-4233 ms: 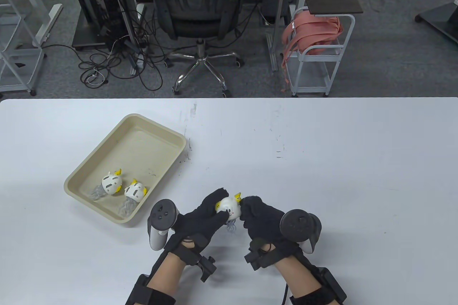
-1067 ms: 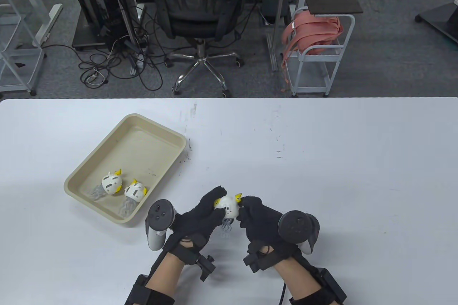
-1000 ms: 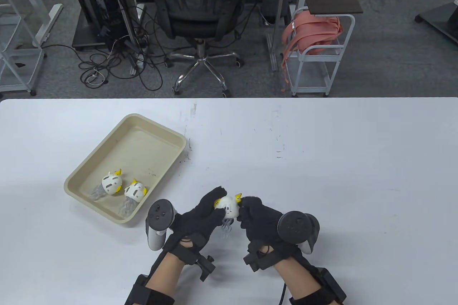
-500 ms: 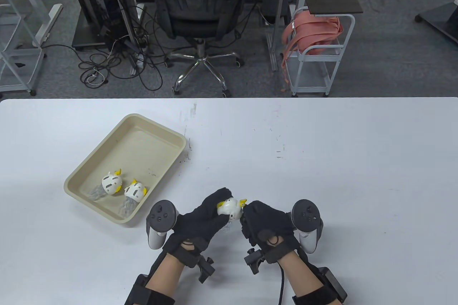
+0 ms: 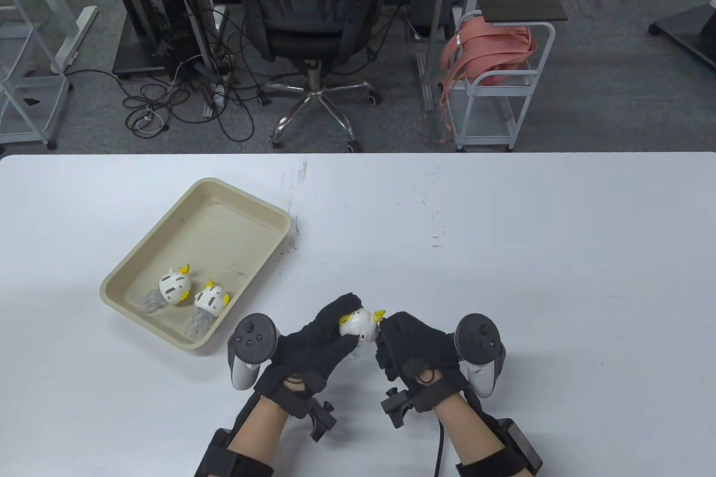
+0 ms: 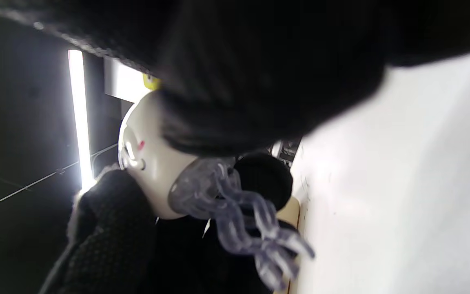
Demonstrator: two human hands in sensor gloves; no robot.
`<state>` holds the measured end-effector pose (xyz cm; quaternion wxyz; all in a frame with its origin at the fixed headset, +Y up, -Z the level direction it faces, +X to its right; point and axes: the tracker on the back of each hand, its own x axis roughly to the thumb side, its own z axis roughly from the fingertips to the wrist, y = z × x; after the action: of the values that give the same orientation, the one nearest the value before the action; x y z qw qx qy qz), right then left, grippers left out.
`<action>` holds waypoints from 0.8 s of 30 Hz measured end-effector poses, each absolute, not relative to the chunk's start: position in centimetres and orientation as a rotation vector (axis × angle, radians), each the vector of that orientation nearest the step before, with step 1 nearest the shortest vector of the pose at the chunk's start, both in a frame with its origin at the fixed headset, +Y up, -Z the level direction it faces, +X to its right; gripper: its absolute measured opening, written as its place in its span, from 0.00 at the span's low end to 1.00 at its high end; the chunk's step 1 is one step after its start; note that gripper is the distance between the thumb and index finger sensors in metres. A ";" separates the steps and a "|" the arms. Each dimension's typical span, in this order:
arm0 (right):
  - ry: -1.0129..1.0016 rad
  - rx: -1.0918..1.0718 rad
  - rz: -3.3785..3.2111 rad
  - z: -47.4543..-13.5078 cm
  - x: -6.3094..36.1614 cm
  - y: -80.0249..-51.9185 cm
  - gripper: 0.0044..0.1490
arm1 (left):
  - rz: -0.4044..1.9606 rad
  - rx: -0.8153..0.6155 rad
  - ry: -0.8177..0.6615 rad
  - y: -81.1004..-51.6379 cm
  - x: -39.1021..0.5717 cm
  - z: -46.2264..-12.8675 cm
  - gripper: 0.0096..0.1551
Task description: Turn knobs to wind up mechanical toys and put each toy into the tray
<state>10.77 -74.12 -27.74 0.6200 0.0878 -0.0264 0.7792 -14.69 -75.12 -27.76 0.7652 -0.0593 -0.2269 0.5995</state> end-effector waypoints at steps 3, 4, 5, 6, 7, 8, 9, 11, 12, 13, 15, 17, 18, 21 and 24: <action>-0.118 0.248 1.832 -27.5 10.5 -73.6 0.27 | 1.285 -0.127 -0.466 -75.3 -14.6 -27.7 0.39; -0.125 0.269 1.845 -27.4 10.3 -73.5 0.27 | 1.292 -0.125 -0.450 -75.3 -14.6 -27.7 0.39; -0.131 0.288 1.848 -27.3 10.2 -73.5 0.28 | 1.299 -0.125 -0.437 -75.3 -14.7 -27.8 0.39; -0.131 0.306 1.858 -27.3 10.0 -73.4 0.29 | 1.322 -0.128 -0.426 -75.4 -14.8 -27.8 0.40; -0.122 0.341 1.871 -27.2 9.7 -73.3 0.31 | 1.339 -0.135 -0.422 -75.6 -14.9 -27.9 0.40; -0.115 0.375 1.878 -27.1 9.5 -73.2 0.32 | 1.353 -0.139 -0.418 -75.6 -15.0 -27.9 0.40; -0.124 0.394 1.901 -27.0 9.3 -73.1 0.32 | 1.383 -0.150 -0.417 -75.7 -15.1 -28.0 0.41; -0.168 0.426 1.947 -26.8 9.0 -72.8 0.31 | 1.405 -0.156 -0.415 -75.8 -15.1 -27.9 0.41; -0.210 0.455 1.985 -26.7 9.0 -72.5 0.31 | 1.405 -0.159 -0.423 -75.8 -15.1 -28.0 0.41; -0.245 0.474 2.011 -26.6 9.0 -72.3 0.30 | 1.412 -0.170 -0.430 -75.8 -15.1 -28.0 0.41; -0.317 0.514 2.065 -26.5 9.0 -72.0 0.30 | 1.426 -0.184 -0.436 -75.8 -14.9 -28.0 0.41; -0.383 0.547 2.116 -26.3 8.9 -71.8 0.29 | 1.436 -0.194 -0.437 -75.9 -14.9 -28.0 0.41; -0.397 0.554 2.128 -26.2 8.9 -71.7 0.29 | 1.439 -0.196 -0.437 -75.9 -14.9 -28.0 0.41; -0.423 0.542 2.124 -26.2 9.1 -71.7 0.28 | 1.447 -0.205 -0.443 -75.9 -14.8 -27.9 0.41; -0.376 0.470 2.071 -26.7 9.6 -72.1 0.28 | 1.431 -0.203 -0.453 -75.8 -14.6 -27.9 0.41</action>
<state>9.64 -72.05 -26.65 0.4728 0.1919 -0.1535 0.8462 -14.58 -75.79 -27.88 0.7266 -0.0919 -0.2056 0.6491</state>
